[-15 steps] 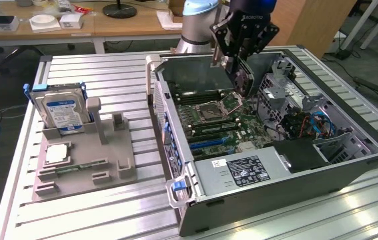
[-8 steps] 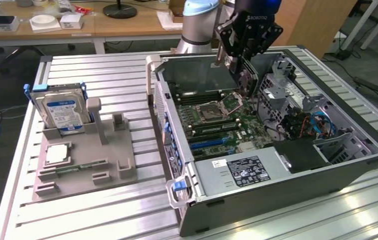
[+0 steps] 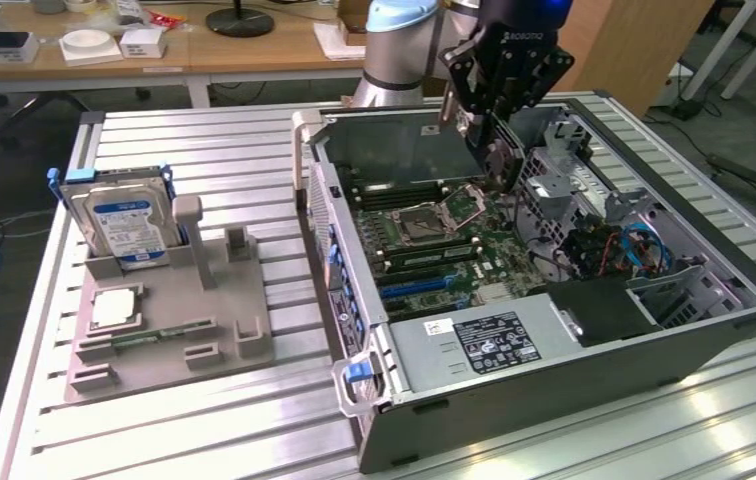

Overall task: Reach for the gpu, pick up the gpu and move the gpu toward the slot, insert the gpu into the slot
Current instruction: 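Pick up the gpu and move the gpu toward the slot, then insert the gpu into the slot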

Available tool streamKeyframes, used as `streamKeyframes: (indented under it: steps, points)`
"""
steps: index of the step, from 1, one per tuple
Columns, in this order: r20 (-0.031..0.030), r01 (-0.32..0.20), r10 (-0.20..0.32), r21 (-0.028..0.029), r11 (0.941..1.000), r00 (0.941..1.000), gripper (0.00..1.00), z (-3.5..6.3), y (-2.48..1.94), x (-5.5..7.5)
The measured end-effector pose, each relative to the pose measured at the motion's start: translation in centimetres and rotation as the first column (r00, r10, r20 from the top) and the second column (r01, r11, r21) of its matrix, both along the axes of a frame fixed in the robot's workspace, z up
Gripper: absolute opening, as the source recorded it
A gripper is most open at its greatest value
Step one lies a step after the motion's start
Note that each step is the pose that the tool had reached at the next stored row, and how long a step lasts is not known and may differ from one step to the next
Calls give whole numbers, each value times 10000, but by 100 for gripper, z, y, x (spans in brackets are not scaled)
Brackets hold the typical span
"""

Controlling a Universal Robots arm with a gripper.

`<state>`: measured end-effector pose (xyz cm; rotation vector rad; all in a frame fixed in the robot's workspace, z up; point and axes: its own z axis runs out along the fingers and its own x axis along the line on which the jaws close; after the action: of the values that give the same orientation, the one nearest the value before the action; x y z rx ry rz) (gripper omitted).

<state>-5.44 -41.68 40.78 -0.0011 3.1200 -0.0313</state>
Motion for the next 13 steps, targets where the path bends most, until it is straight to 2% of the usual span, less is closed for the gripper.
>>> streamKeyframes:
  steps: [3, 13]
  points:
    - [0, -5, 5, -1, 10000, 10000, 27, -1, -1, 35]
    - [0, -4, 4, 0, 10000, 10000, 27, -1, 0, 35]
